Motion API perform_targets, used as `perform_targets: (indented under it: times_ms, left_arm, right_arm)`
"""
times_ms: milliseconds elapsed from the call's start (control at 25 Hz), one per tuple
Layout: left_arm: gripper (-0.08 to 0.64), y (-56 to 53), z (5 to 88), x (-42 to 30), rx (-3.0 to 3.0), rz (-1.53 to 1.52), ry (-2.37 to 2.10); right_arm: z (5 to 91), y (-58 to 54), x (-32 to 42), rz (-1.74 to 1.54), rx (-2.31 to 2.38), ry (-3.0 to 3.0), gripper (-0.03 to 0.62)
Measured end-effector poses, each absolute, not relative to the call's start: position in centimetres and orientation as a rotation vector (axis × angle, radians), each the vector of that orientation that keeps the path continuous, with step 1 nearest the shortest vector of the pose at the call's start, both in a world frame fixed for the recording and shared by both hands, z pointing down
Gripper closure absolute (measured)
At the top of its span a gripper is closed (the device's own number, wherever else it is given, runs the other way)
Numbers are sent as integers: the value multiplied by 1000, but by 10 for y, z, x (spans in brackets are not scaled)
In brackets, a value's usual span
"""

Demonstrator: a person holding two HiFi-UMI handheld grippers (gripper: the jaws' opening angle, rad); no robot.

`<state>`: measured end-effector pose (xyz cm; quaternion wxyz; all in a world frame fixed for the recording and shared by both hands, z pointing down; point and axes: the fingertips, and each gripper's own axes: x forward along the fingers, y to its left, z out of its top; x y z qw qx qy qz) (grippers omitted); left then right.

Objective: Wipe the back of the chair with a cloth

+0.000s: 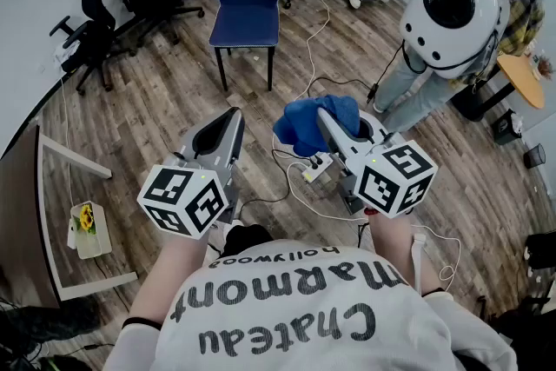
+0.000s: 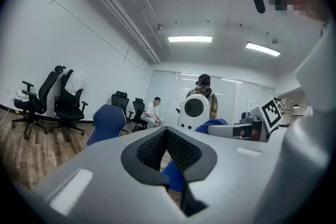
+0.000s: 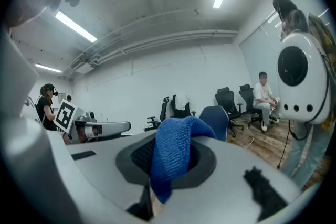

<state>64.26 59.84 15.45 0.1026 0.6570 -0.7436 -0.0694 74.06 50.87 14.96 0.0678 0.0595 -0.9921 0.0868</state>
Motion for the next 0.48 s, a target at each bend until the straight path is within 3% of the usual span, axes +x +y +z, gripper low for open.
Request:
perform_targets:
  times_ms: [480]
  left_arm:
    - [551,603,157,638,1915,-213,-2209]
  right_arm:
    - [154,511,735,276,155,-2980,546]
